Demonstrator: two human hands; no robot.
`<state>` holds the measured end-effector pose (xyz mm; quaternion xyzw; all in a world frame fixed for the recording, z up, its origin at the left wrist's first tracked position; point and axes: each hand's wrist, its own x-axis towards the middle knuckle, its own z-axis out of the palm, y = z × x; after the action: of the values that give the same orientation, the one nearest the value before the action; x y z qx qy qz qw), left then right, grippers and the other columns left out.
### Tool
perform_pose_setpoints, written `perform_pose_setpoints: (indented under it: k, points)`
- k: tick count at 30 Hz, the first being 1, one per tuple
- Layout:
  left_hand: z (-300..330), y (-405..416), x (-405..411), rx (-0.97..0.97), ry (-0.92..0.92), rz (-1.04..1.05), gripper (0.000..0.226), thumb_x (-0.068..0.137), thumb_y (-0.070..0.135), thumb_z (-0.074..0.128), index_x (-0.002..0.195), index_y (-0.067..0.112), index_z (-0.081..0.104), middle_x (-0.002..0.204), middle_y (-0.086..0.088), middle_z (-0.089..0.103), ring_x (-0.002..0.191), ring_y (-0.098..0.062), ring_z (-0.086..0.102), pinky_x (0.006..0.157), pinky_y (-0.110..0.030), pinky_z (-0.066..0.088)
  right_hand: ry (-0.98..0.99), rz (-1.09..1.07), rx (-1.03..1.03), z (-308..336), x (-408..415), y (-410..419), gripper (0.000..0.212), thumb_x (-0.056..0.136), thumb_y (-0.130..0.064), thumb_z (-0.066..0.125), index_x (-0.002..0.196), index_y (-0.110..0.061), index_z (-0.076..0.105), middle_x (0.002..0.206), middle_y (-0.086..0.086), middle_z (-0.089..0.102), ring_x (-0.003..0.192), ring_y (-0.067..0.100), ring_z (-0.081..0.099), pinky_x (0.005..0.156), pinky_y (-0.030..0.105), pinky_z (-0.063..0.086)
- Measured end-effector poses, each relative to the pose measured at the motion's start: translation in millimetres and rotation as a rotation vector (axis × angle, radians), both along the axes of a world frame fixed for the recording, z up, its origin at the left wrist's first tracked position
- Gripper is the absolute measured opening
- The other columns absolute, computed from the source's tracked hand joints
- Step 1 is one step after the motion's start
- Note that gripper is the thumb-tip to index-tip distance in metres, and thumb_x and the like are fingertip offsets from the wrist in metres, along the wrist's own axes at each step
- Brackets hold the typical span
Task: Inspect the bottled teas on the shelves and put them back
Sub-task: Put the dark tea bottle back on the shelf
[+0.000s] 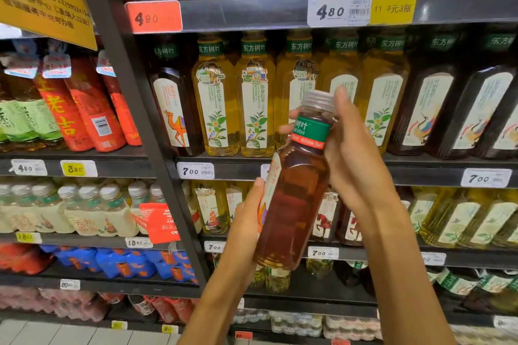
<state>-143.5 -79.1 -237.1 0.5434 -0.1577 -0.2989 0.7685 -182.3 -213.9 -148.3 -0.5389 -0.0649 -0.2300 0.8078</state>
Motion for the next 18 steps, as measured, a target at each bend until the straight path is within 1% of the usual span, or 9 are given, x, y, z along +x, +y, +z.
perform_pose_setpoints:
  k: [3,5,6,9,11,13,15,16,18]
  points:
    - [2.8,3.3,-4.4,-0.154,0.147,-0.222,0.072,0.076,0.055,0.058,0.12,-0.002,0.059,0.098,-0.026,0.065,0.073,-0.034,0.068,0.065,-0.04,0.058,-0.008,0.104,-0.073,5.5,5.0,-3.6,0.042,0.088,-0.048,0.049,0.112,-0.014,0.057,0.083,0.007,0.071,0.077,0.022,0.071,0.071,0.032,0.058]
    - [3.8,3.3,-8.6,-0.18,0.191,-0.387,0.072,0.085,0.059,0.045,0.121,-0.002,0.058,0.097,-0.023,0.066,0.072,-0.034,0.068,0.068,-0.041,0.058,-0.01,0.162,0.008,6.1,10.3,-0.4,0.04,0.084,-0.049,0.056,0.103,-0.014,0.057,0.075,0.007,0.067,0.067,0.021,0.068,0.067,0.032,0.056]
    - [1.8,2.2,-7.4,-0.169,0.193,-0.407,0.072,0.089,0.061,0.036,0.119,0.0,0.061,0.097,-0.021,0.067,0.075,-0.033,0.069,0.073,-0.042,0.056,-0.017,0.175,0.06,6.5,12.4,0.4,0.037,0.083,-0.047,0.059,0.098,-0.013,0.056,0.07,0.006,0.065,0.061,0.02,0.066,0.063,0.03,0.055]
    - [2.7,5.8,4.6,-0.041,0.099,-0.261,0.075,0.087,0.067,0.028,0.117,0.011,0.067,0.113,-0.017,0.068,0.102,-0.03,0.067,0.096,-0.047,0.048,-0.022,0.102,0.095,9.9,14.8,-1.7,0.028,0.087,-0.04,0.061,0.094,-0.014,0.054,0.066,0.006,0.062,0.055,0.018,0.063,0.055,0.027,0.053]
    - [11.7,9.4,10.6,0.041,-0.08,-0.172,0.073,0.081,0.075,0.028,0.115,0.026,0.069,0.119,-0.004,0.069,0.113,-0.018,0.063,0.1,-0.04,0.044,-0.033,-0.034,0.027,13.5,15.3,-2.6,0.026,0.086,-0.037,0.065,0.096,-0.015,0.054,0.068,0.007,0.063,0.056,0.018,0.064,0.054,0.027,0.053]
    - [18.6,8.0,8.5,0.071,-0.223,-0.133,0.069,0.072,0.084,0.035,0.113,0.039,0.067,0.116,0.006,0.07,0.11,-0.011,0.065,0.096,-0.035,0.047,-0.038,-0.114,-0.023,17.3,16.5,-0.1,0.024,0.088,-0.036,0.066,0.097,-0.018,0.055,0.071,0.007,0.063,0.059,0.018,0.064,0.055,0.028,0.054]
    - [15.7,3.3,4.2,0.043,-0.204,-0.077,0.065,0.065,0.085,0.044,0.104,0.041,0.07,0.108,0.003,0.073,0.1,-0.014,0.069,0.091,-0.038,0.052,-0.006,-0.107,-0.086,20.3,17.8,1.0,0.027,0.087,-0.04,0.065,0.102,-0.019,0.056,0.076,0.006,0.067,0.065,0.018,0.067,0.058,0.028,0.055]
    - [13.5,1.3,1.9,-0.012,-0.149,-0.085,0.066,0.067,0.083,0.046,0.106,0.036,0.071,0.106,-0.002,0.074,0.096,-0.018,0.071,0.087,-0.039,0.054,0.014,-0.085,-0.129,20.9,17.8,-0.2,0.031,0.086,-0.042,0.065,0.105,-0.019,0.056,0.08,0.005,0.069,0.07,0.019,0.069,0.061,0.028,0.055]
    - [11.5,0.7,-1.4,-0.185,0.043,-0.232,0.075,0.077,0.074,0.046,0.117,0.014,0.066,0.102,-0.014,0.071,0.083,-0.026,0.071,0.073,-0.038,0.057,0.018,-0.005,-0.186,19.7,17.6,-4.1,0.034,0.086,-0.04,0.061,0.113,-0.019,0.057,0.088,0.005,0.071,0.079,0.021,0.07,0.069,0.032,0.057]
